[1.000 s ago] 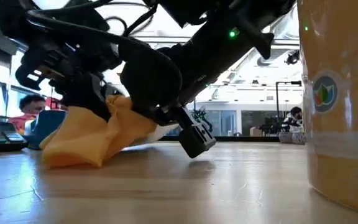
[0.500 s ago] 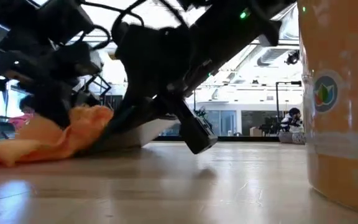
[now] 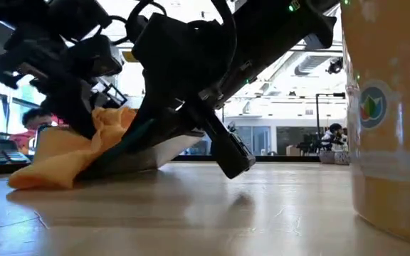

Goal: Apply microfiber cloth
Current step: Wipe the blue phone with the orange microfiber cloth

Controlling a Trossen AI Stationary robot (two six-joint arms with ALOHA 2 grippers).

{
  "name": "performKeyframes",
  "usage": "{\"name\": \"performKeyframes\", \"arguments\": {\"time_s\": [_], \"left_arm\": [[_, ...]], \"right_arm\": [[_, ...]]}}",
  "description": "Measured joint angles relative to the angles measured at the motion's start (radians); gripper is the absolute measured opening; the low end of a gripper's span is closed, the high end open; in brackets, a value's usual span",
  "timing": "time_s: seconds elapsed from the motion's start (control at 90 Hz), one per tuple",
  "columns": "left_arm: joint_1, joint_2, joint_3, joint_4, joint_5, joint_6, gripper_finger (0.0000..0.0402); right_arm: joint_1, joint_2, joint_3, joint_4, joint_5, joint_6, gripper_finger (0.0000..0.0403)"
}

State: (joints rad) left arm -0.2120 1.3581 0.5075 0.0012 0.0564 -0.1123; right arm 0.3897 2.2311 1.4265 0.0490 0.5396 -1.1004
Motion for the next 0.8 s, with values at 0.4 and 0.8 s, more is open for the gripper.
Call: {"name": "performKeyframes", "arguments": {"time_s": [0.4,0.8], "left_arm": [[0.063,0.131,-0.001,0.233,-0.48,0.252,0.0],[0.281,0.176,0.016,0.482,-0.227,0.376,0.0001]], "right_arm": [[0.012,0.002,-0.002,0.077,-0.162,-0.055,0.0],[0.007,0.002,-0.002,0.118,-0.154,-0.054,0.0]]}}
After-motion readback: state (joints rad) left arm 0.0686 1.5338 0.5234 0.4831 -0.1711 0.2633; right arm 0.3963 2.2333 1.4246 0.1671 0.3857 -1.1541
